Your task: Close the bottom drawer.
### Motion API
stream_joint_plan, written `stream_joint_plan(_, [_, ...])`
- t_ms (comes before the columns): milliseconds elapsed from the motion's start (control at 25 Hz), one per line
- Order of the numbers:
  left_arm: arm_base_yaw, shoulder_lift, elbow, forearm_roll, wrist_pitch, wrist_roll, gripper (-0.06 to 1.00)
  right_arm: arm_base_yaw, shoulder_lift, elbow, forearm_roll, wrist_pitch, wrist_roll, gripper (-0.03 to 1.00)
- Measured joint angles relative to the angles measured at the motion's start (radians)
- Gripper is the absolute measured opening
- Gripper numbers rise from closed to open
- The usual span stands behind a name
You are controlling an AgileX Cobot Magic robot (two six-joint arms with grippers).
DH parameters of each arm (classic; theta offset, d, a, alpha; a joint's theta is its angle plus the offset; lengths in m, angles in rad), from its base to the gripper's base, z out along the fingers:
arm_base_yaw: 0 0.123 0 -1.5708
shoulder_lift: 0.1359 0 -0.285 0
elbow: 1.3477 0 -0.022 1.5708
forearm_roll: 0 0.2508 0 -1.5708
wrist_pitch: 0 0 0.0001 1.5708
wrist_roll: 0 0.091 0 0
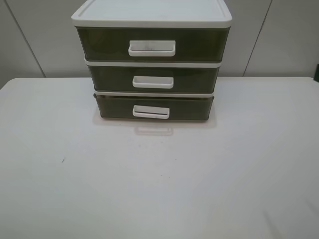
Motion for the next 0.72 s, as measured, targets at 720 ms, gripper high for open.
stream_joint_plan(720, [0.0, 0.0, 0.0, 0.0, 0.0, 0.0, 0.72, -0.038, -0.486, 0.054, -0.125, 0.293, 0.06, 0.75])
